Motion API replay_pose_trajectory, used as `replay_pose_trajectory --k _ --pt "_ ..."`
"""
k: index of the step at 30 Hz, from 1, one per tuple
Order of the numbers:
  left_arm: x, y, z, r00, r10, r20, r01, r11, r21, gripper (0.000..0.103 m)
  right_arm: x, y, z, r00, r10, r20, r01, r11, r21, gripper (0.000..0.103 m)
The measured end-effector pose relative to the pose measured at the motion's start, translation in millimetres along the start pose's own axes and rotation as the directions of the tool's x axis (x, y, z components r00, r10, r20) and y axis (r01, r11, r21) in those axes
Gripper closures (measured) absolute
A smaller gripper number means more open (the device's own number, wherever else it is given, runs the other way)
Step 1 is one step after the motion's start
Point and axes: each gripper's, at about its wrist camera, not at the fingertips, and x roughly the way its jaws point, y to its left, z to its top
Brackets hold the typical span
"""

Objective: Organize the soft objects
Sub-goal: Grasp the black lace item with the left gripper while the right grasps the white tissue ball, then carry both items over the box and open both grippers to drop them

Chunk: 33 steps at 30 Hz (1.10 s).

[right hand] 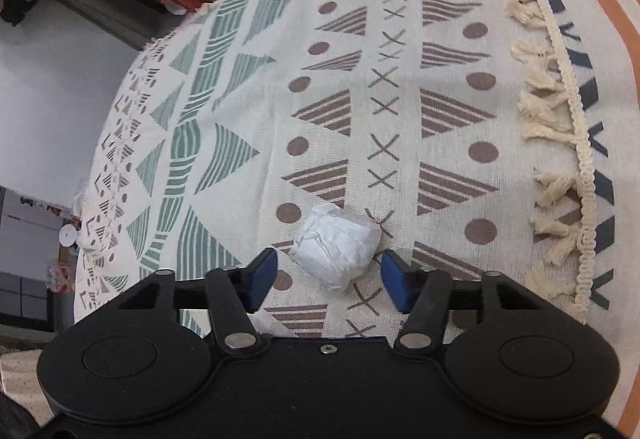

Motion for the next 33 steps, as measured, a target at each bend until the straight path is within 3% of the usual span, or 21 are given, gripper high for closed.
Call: replay_pose_trajectory --k 5,10,33 --pt "-10.7 3.5 8.6 0.999 -0.011 0.032 0.011 1.000 0.000 0.087 -5.2 2.2 -1.5 0.999 -0.024 0.038 0.023 0.999 0.025 0.060" --pt "-31.2 9.8 19.6 0.996 -0.024 0.081 0.024 1.000 0.009 0.087 -17.9 14.2 -6.8 0.997 0.020 0.071 -0.021 1.000 0.011 0.060" --pt "-134.1 104.1 63.3 0.969 0.013 0.248 -0.007 1.000 -0.023 0.087 -47.9 128.0 -51.3 0.980 0.162 0.115 -0.132 0.964 -0.229 0.060"
